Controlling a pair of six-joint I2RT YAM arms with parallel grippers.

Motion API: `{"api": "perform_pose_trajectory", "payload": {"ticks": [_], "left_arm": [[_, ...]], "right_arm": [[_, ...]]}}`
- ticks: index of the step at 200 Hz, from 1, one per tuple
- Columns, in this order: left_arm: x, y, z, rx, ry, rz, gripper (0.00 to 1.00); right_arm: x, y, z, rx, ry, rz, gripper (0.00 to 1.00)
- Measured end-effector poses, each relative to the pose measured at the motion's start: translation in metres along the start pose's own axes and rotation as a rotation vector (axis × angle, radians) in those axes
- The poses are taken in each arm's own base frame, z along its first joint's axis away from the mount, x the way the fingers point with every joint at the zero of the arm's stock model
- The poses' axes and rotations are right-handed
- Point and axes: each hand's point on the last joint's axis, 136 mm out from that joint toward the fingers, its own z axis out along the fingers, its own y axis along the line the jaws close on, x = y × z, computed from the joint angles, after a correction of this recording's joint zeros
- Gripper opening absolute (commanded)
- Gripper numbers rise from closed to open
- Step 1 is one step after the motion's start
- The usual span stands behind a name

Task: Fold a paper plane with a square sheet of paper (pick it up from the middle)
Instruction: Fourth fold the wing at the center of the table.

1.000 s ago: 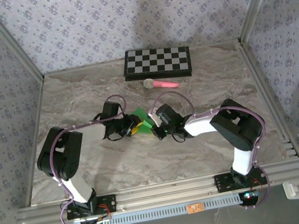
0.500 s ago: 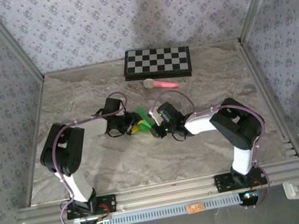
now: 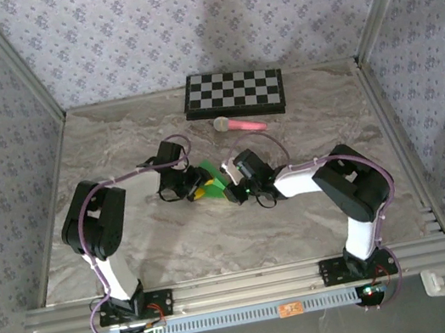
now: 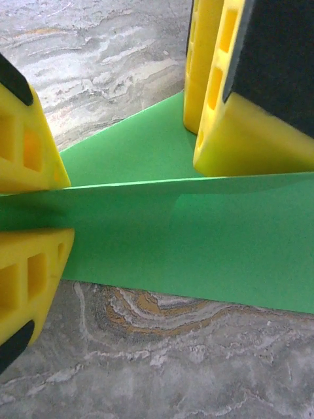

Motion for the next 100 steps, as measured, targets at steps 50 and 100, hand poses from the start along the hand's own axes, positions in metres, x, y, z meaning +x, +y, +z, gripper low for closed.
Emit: {"api": "perform_pose_trajectory", "payload": {"ticks": [50,100], "left_arm": [[0.0009,-0.0004,0.0011,-0.01,0.014,0.01,0.49],[0.0008,-0.0009,0.0001,-0.016,0.016,0.038,0.49]], "right_arm": [[0.0014,0.0012,0.0002,-0.019,0.02,0.009,0.11],[0.0012,0.0032,0.0016,-0.088,0.043,0.056,0.08]]}}
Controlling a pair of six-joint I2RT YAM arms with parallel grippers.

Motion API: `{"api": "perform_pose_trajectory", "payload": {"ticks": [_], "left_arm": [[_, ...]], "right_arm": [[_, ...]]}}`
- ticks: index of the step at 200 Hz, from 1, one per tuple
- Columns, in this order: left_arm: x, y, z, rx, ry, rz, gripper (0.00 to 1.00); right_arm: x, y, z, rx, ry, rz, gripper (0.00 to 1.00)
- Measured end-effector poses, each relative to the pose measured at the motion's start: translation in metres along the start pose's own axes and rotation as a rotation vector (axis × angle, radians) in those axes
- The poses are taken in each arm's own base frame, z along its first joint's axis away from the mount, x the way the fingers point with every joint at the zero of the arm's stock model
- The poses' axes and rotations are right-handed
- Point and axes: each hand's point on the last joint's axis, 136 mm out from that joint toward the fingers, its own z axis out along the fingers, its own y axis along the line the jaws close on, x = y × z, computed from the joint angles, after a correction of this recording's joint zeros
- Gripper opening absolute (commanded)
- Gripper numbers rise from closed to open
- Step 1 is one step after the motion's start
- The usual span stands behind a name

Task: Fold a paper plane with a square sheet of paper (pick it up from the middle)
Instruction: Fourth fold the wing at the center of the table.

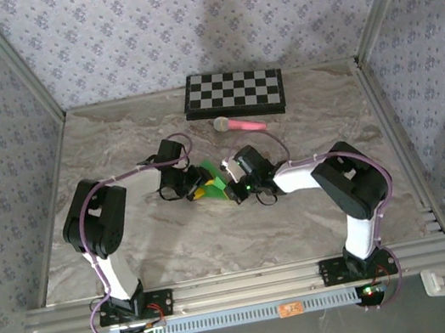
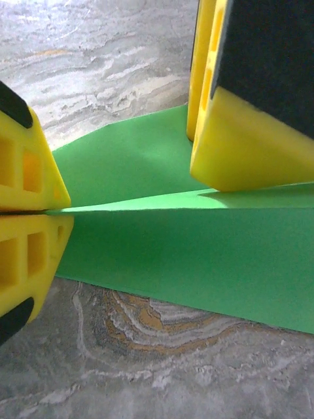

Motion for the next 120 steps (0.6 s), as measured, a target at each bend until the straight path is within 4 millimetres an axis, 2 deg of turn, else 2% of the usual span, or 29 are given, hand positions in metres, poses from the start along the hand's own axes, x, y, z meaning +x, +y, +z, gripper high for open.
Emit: {"api": "perform_pose_trajectory", "payload": {"ticks": [66,120], "left_arm": [[-0.001,0.008,-0.017,-0.08,-0.042,0.081,0.49],[-0.005,-0.01,-0.026,0.001,-0.087,0.134,0.44]], "right_arm": [[-0.002,0.005,0.004,-0.097,0.029,0.089,0.07],[0.001,0.009,0.006,-0.147,0.064,0.158,0.07]]}}
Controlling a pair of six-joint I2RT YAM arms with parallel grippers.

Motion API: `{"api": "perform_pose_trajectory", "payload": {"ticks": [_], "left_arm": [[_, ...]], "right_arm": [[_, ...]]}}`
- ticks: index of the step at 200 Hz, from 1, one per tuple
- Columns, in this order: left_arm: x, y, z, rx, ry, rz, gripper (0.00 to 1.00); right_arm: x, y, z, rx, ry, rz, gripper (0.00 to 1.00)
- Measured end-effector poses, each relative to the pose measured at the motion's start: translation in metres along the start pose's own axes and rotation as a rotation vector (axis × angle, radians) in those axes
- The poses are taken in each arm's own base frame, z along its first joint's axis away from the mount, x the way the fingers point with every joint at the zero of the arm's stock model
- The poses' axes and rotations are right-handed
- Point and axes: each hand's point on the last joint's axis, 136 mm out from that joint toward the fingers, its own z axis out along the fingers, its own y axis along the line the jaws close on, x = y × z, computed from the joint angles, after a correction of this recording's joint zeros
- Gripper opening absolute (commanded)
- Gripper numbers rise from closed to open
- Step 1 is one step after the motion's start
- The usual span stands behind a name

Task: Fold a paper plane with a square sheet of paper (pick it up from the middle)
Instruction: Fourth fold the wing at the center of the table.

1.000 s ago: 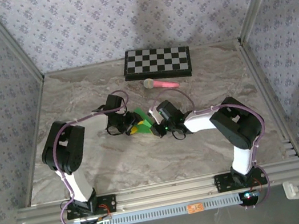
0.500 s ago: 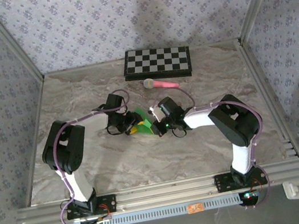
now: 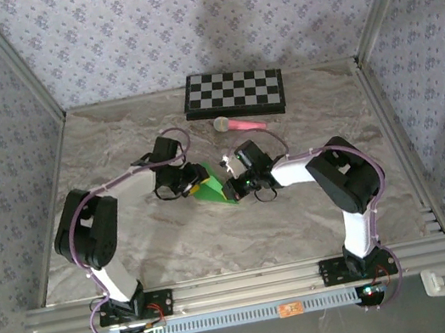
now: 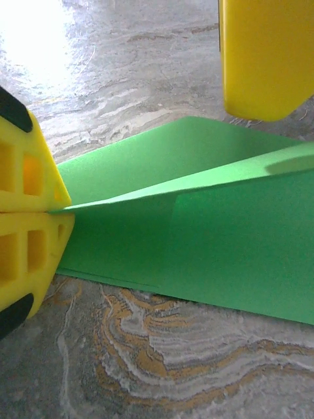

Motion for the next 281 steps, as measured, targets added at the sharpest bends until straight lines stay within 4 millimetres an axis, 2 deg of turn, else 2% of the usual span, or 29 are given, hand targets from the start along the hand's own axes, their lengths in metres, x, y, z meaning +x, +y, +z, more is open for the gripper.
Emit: {"api": "perform_pose_trajectory", "payload": {"ticks": [47,102,155,234,281], "left_arm": [[0.006,-0.004,0.007,0.08,0.007,-0.017,0.35],[0.004,-0.012,0.011,0.123,0.01,-0.021,0.4],[0.013,-0.002,0.03,0.079,0.066,-0.037,0.44],[0.011,0.001,0.034,-0.013,0.098,-0.051,0.4],[0.01,0.004,0.036,-0.054,0.11,-0.062,0.4]], "right_arm": [[0.0,-0.001,-0.001,-0.039,0.009,0.076,0.06],[-0.001,-0.003,-0.002,-0.092,0.014,0.157,0.06],[-0.001,-0.002,-0.002,-0.115,0.02,0.197,0.06],[-0.001,-0.002,-0.002,-0.123,0.033,0.211,0.09],[-0.002,-0.001,-0.003,-0.128,0.036,0.216,0.16]]}}
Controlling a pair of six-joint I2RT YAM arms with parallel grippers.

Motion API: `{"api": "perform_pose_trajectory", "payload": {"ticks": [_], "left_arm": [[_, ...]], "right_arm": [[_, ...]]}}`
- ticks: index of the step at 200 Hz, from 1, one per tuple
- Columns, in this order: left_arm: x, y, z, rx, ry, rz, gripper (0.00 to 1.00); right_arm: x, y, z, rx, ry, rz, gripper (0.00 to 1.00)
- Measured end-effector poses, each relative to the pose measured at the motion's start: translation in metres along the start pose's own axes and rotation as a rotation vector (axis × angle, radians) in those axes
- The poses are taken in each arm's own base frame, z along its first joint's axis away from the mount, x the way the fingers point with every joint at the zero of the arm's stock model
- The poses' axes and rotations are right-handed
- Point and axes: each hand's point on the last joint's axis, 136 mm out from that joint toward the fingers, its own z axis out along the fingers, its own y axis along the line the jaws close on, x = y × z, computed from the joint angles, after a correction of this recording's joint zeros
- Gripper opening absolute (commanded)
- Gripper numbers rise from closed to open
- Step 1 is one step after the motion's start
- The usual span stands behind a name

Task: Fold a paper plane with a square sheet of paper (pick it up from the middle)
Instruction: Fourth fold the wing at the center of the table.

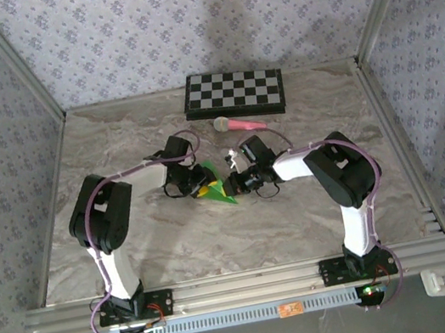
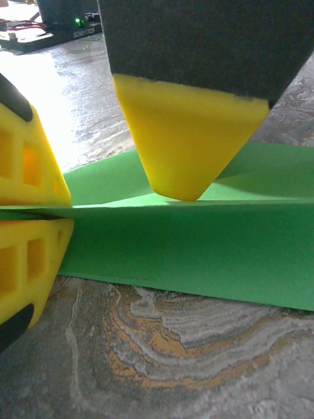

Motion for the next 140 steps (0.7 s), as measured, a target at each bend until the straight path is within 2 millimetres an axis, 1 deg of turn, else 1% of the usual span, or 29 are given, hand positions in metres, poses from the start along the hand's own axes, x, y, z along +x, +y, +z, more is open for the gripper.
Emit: {"api": "perform_pose_trajectory", "payload": {"ticks": [28,72,102,140], "left_arm": [[0.0,0.0011,0.0005,-0.008,0.0,-0.002,0.38],[0.0006,0.0026,0.001,-0.021,0.004,-0.007,0.36],[0.0002,0.0032,0.0017,-0.025,0.005,-0.009,0.36],[0.0004,0.0023,0.0016,-0.025,0.006,-0.007,0.38]], "right_arm": [[-0.0004,0.0014,-0.0012,-0.005,0.001,0.001,0.18],[0.0013,0.0011,-0.0025,0.002,0.008,0.003,0.18],[0.0015,0.0003,-0.0029,0.004,0.009,0.003,0.16],[0.0024,-0.0018,-0.0036,0.008,0.013,0.014,0.11]]}}
